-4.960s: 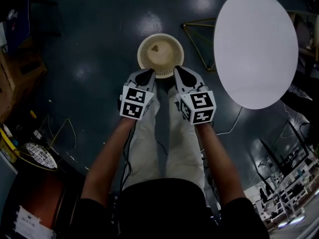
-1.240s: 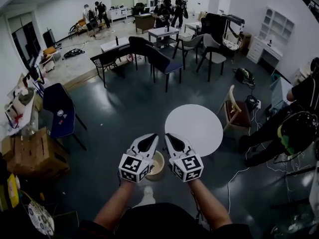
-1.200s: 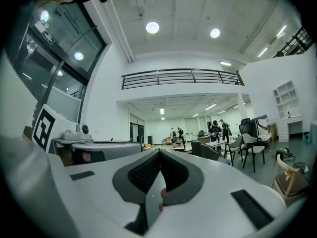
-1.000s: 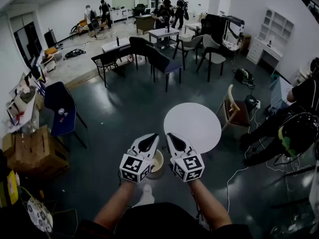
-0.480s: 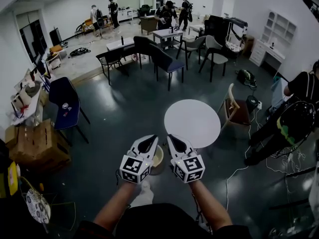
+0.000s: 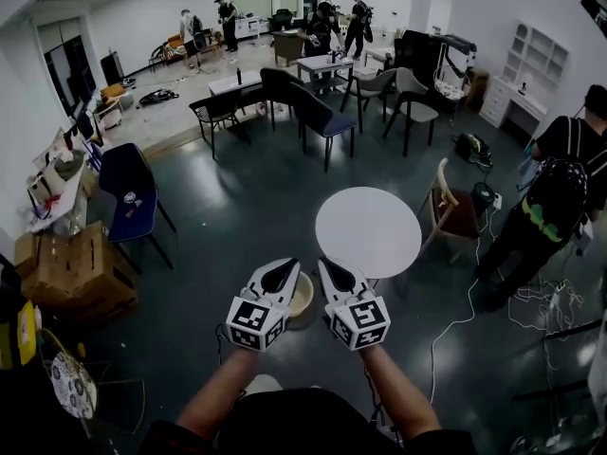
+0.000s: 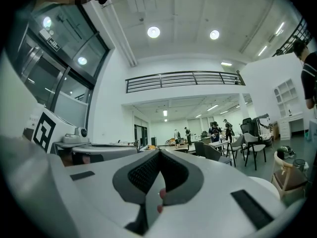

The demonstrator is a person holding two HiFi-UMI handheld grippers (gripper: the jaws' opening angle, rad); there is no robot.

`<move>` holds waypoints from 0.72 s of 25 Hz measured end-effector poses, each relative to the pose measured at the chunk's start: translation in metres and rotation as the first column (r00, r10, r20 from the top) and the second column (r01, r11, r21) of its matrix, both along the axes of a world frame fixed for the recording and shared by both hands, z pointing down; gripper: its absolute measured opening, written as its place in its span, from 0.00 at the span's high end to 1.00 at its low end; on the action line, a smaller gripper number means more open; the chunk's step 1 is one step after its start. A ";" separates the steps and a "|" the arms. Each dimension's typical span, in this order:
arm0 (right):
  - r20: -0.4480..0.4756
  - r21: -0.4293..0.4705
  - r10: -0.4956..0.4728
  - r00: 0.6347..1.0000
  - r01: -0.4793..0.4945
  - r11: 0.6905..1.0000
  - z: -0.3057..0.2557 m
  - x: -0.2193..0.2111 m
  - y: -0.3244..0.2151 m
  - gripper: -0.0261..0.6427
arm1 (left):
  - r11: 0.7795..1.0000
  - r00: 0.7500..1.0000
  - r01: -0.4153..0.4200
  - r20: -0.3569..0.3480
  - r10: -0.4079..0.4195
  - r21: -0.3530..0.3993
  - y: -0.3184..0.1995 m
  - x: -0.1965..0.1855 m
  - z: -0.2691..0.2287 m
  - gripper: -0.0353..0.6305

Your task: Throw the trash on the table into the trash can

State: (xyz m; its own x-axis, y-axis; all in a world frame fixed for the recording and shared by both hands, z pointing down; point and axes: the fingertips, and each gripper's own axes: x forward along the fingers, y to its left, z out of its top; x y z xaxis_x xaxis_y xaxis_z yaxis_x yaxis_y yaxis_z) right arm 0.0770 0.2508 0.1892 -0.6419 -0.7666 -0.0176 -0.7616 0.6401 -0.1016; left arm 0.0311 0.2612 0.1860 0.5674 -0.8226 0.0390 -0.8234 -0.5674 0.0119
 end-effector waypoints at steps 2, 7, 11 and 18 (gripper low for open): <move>0.002 0.003 -0.003 1.000 0.003 1.000 -0.001 0.000 0.002 0.93 | 1.000 1.000 0.000 -0.006 0.000 0.000 0.001 0.001 -0.001 0.92; -0.006 0.013 -0.002 1.000 0.002 1.000 -0.004 0.002 0.005 0.93 | 1.000 1.000 0.000 -0.012 0.000 0.011 0.006 0.001 -0.004 0.92; -0.012 0.021 0.009 1.000 -0.009 1.000 -0.009 0.002 0.005 0.93 | 1.000 1.000 -0.006 -0.010 0.006 0.015 0.006 -0.003 -0.007 0.92; -0.023 0.029 0.020 1.000 -0.019 0.999 -0.012 -0.002 0.012 0.93 | 0.999 1.000 -0.022 -0.022 0.022 0.027 0.009 -0.004 -0.013 0.92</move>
State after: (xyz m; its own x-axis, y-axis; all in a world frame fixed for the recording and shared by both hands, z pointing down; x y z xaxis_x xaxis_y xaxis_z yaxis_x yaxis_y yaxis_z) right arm 0.0753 0.2630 0.1771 -0.6273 -0.7784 -0.0246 -0.7760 0.6274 -0.0653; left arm 0.0274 0.2705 0.1729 0.5857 -0.8105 0.0040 -0.8105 -0.5856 0.0146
